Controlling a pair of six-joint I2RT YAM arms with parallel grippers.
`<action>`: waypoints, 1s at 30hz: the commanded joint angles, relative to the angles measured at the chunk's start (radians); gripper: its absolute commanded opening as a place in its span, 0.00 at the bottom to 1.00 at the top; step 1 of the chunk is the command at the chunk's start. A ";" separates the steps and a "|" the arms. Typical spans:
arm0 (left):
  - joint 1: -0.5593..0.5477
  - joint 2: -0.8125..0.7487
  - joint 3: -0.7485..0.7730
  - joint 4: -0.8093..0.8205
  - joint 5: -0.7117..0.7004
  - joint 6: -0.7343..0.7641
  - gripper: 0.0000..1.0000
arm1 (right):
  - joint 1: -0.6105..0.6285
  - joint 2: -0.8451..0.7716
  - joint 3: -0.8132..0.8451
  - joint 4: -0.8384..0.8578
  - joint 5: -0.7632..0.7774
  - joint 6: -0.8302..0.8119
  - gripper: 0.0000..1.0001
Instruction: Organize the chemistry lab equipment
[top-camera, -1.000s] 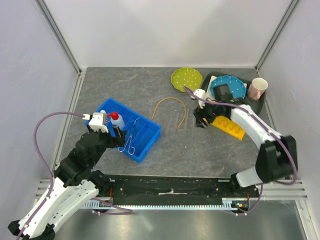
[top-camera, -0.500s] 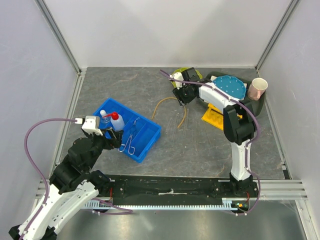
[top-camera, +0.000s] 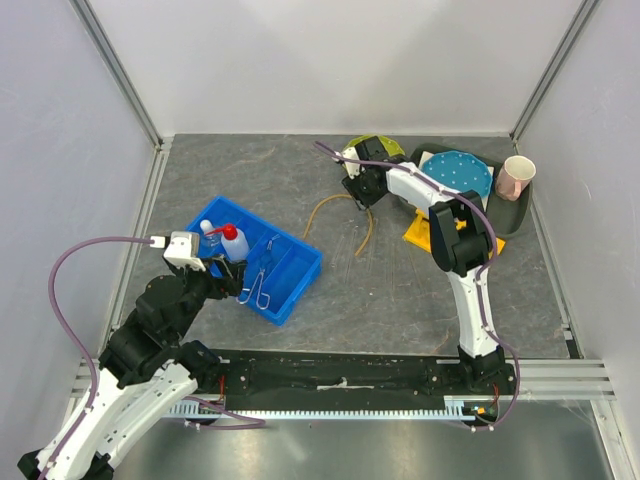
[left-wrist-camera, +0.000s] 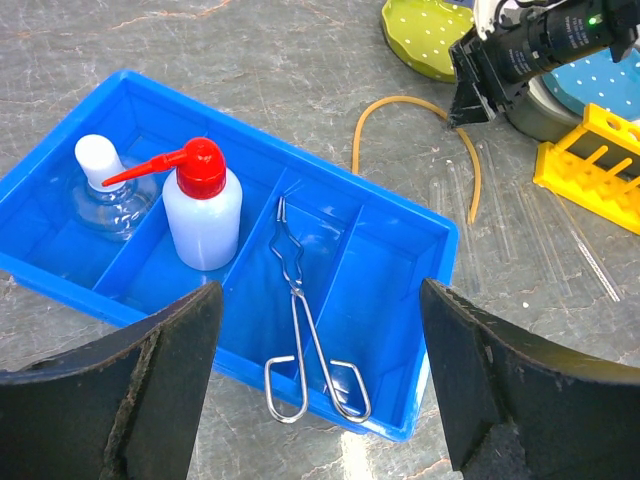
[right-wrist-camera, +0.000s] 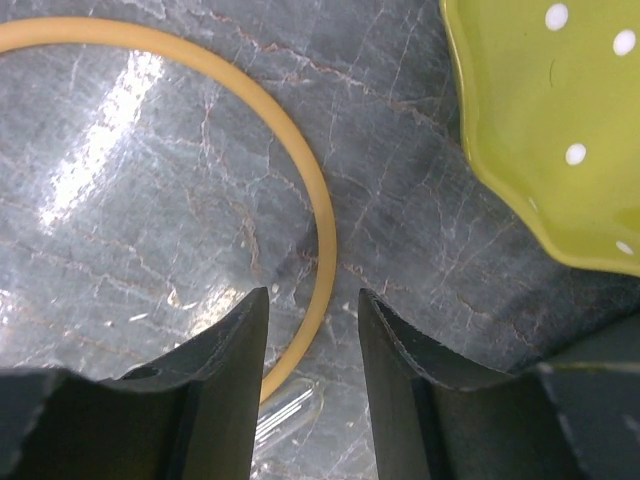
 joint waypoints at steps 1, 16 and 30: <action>0.005 -0.009 -0.006 0.038 -0.015 0.020 0.85 | -0.004 0.047 0.089 -0.022 0.017 0.011 0.47; 0.005 -0.025 -0.006 0.038 -0.027 0.023 0.85 | -0.044 0.118 0.097 -0.039 -0.074 0.015 0.05; 0.005 -0.038 -0.008 0.040 -0.036 0.023 0.85 | -0.059 -0.040 0.102 0.065 -0.103 0.036 0.00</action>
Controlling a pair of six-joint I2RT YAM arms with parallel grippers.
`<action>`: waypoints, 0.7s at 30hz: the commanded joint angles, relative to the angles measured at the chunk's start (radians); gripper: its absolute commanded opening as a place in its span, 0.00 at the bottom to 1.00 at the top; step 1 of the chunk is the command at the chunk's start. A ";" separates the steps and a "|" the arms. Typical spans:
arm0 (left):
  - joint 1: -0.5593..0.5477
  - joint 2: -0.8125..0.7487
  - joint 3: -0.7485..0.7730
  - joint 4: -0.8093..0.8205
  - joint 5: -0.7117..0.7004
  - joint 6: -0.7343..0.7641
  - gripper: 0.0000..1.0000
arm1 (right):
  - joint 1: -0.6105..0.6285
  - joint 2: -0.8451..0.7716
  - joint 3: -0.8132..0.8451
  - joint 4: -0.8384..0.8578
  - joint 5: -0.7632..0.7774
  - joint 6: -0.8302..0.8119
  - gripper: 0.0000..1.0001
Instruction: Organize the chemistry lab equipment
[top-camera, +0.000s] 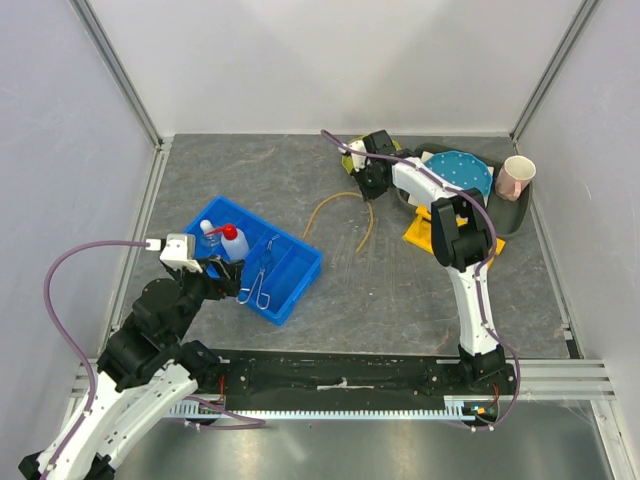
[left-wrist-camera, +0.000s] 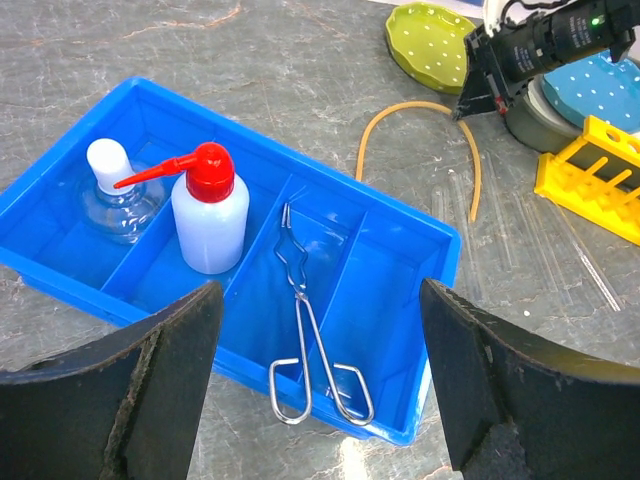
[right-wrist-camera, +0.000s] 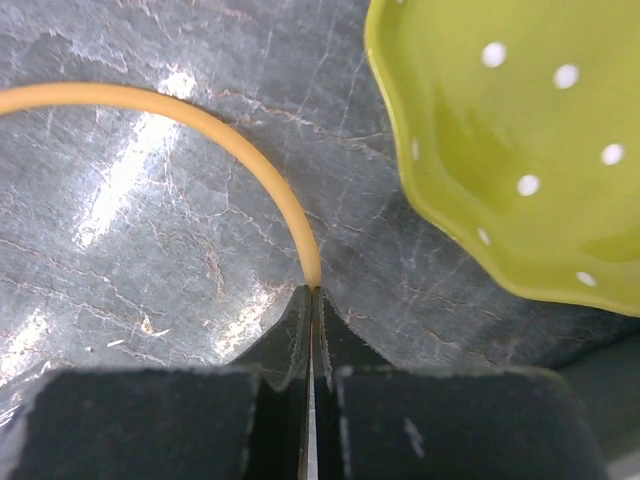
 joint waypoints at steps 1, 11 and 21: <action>0.005 -0.020 -0.005 0.038 -0.020 0.023 0.85 | -0.011 -0.151 -0.004 0.089 -0.025 0.020 0.00; 0.005 -0.060 -0.031 0.090 0.064 0.055 0.88 | -0.019 -0.427 -0.167 0.208 -0.096 0.023 0.00; 0.005 -0.151 -0.097 0.261 0.380 0.121 0.93 | -0.027 -0.879 -0.475 0.271 -0.261 -0.115 0.00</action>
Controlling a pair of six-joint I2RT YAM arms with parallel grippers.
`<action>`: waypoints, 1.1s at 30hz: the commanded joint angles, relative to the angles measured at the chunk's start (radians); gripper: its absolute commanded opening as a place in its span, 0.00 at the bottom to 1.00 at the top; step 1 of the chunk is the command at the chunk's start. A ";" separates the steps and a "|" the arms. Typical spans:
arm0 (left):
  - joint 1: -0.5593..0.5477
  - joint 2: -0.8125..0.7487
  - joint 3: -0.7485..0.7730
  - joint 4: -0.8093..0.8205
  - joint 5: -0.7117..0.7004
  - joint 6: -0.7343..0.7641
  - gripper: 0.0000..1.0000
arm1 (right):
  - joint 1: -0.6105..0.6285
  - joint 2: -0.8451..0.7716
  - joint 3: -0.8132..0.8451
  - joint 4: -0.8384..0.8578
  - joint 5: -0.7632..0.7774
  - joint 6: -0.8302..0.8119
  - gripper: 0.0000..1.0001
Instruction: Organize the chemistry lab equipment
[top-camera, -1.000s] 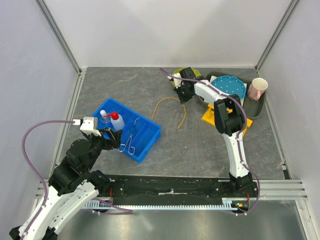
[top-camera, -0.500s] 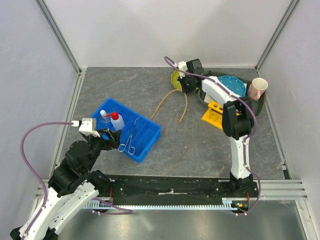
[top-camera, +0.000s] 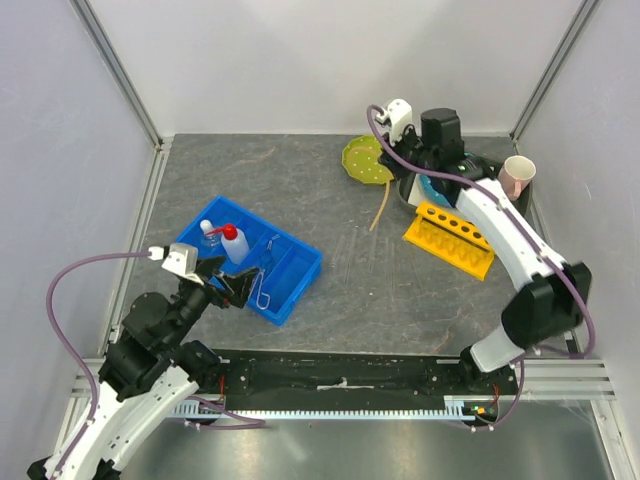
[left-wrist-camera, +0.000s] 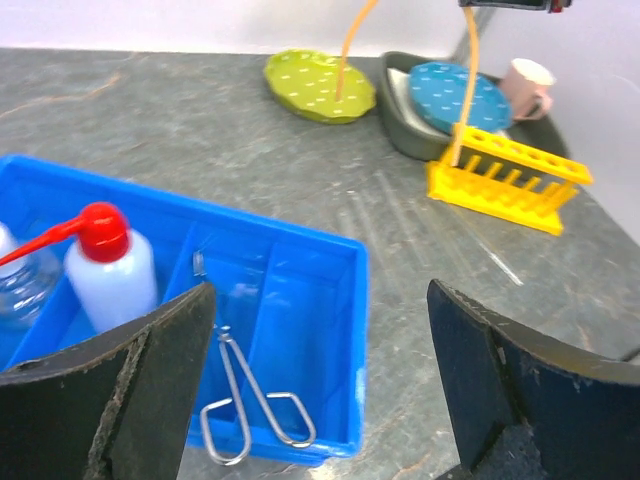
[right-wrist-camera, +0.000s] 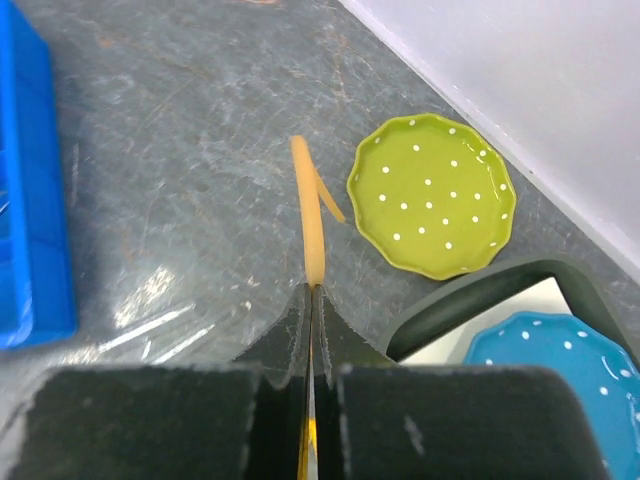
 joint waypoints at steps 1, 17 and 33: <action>0.005 -0.067 -0.057 0.165 0.249 0.068 0.93 | -0.004 -0.207 -0.114 0.036 -0.143 -0.100 0.00; 0.002 0.345 -0.063 0.833 0.815 -0.190 0.91 | 0.009 -0.505 -0.305 -0.306 -0.749 -0.306 0.00; -0.292 0.760 -0.002 1.119 0.570 0.096 1.00 | 0.045 -0.528 -0.414 -0.093 -0.971 -0.090 0.00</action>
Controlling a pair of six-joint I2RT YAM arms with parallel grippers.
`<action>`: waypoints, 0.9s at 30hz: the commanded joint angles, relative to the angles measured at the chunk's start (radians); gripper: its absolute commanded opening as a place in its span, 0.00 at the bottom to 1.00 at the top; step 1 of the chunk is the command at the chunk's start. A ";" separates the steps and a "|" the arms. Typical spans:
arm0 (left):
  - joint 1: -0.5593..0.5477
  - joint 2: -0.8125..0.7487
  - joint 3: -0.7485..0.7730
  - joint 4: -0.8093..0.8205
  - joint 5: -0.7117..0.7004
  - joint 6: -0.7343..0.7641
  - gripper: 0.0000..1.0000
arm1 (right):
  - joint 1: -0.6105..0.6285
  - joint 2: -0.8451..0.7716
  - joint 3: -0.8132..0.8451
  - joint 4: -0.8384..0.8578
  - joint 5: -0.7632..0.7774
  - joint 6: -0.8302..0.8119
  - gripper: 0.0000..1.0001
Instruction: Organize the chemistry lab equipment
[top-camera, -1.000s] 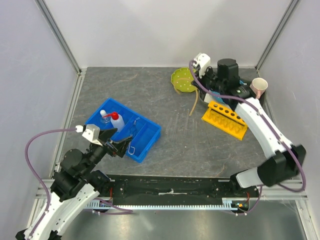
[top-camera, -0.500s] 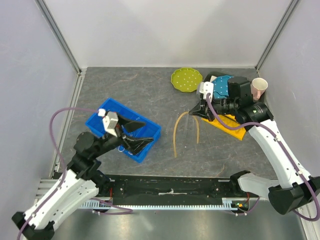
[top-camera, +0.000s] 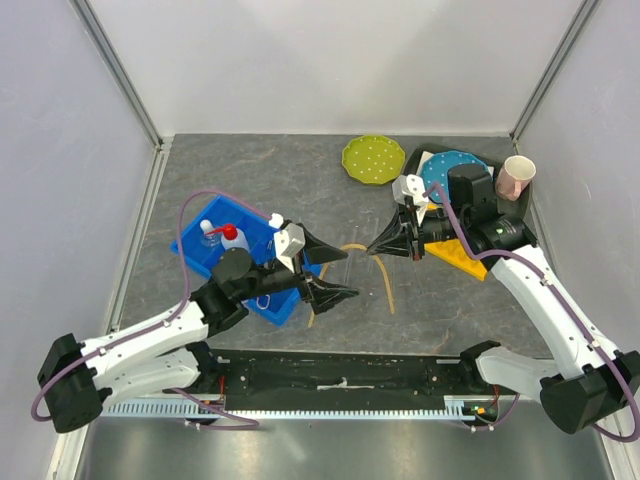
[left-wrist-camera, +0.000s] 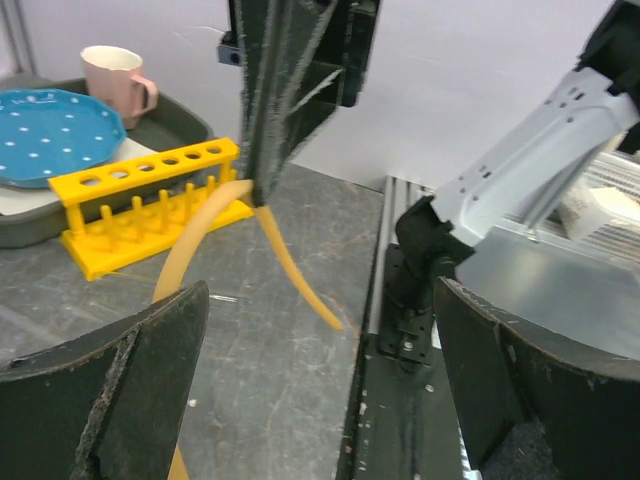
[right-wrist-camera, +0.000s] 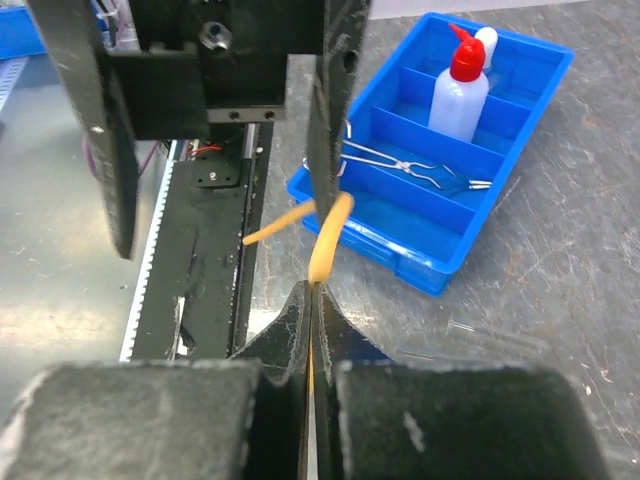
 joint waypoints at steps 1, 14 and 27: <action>-0.010 0.060 0.050 0.122 -0.072 0.127 1.00 | 0.012 -0.018 -0.008 0.109 -0.098 0.062 0.00; -0.033 -0.044 0.001 0.130 -0.085 0.126 1.00 | 0.015 -0.032 -0.036 0.153 -0.066 0.085 0.00; -0.031 -0.355 -0.115 -0.091 -0.212 0.117 1.00 | 0.015 -0.026 -0.102 0.185 -0.064 0.078 0.00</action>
